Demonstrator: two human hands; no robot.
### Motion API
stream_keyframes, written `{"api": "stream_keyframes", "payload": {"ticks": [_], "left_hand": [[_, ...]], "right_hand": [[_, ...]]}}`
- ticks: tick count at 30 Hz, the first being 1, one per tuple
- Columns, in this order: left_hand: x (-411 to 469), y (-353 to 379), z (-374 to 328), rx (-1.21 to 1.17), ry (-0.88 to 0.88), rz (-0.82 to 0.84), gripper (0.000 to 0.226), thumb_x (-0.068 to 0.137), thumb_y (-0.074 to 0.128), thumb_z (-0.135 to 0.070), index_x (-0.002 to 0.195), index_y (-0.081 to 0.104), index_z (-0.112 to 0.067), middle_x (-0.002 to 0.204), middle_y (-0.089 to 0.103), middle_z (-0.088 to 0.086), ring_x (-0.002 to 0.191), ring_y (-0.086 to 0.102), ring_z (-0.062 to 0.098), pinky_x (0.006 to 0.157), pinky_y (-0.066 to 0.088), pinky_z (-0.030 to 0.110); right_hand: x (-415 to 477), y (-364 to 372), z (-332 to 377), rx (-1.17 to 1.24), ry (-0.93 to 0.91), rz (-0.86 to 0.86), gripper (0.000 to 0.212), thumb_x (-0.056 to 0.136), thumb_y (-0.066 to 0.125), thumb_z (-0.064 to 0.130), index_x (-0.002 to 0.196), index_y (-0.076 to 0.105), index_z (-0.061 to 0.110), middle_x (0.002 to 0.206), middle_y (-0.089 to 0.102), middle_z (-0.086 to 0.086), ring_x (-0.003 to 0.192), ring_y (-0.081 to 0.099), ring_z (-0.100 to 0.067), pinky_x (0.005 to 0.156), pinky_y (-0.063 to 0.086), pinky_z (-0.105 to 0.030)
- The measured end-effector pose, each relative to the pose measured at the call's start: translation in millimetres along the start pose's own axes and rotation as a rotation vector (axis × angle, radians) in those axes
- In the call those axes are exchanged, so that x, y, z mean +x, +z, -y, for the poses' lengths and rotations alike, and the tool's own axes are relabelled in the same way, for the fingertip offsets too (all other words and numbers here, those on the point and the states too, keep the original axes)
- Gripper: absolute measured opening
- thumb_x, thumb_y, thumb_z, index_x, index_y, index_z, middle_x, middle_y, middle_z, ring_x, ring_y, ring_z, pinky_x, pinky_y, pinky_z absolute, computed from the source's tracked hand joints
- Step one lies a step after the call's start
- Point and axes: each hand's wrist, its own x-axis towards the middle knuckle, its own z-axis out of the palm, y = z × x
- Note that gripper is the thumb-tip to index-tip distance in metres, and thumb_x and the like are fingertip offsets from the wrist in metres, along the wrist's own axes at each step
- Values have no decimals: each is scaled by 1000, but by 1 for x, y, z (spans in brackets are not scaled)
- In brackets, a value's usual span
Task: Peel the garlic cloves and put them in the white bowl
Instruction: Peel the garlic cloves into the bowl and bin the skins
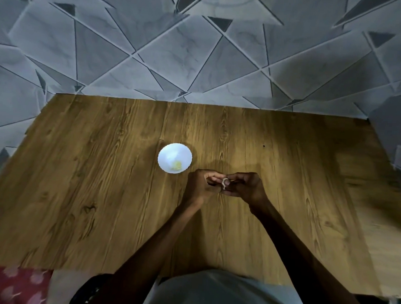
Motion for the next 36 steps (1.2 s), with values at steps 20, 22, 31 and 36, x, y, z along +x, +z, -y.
{"api": "stream_keyframes", "payload": {"ticks": [20,22,31,36], "left_hand": [[-9,8,0,-31,-11,-108,20,71,72,-8,90,77,-13,81,75,-5,77,71,8,72,58,27],[-10,10,1,-29,-14,-124,18,74,72,-8,90,76,-13,82,75,-5,78,70,7,72,58,26],[-8,11,9,19,-14,-98,15,79,72,-15,94,74,-13,85,73,-5,81,69,6,74,58,28],[-7,22,8,106,-18,-131,17,77,78,-18,88,65,-16,80,68,-8,76,65,4,68,55,25]], "right_hand": [[8,-6,-8,83,-26,57,19,84,69,-7,101,67,-16,94,70,-29,77,74,-29,62,60,-28],[9,-6,-10,88,-19,69,20,85,69,-6,102,66,-17,95,70,-30,80,74,-32,63,60,-29],[21,-9,-15,20,56,62,20,81,75,-3,98,68,-12,94,72,-26,81,74,-33,66,62,-34],[24,-9,-13,-98,86,80,20,83,75,1,98,69,-10,90,73,-22,77,75,-27,61,60,-28]]}}
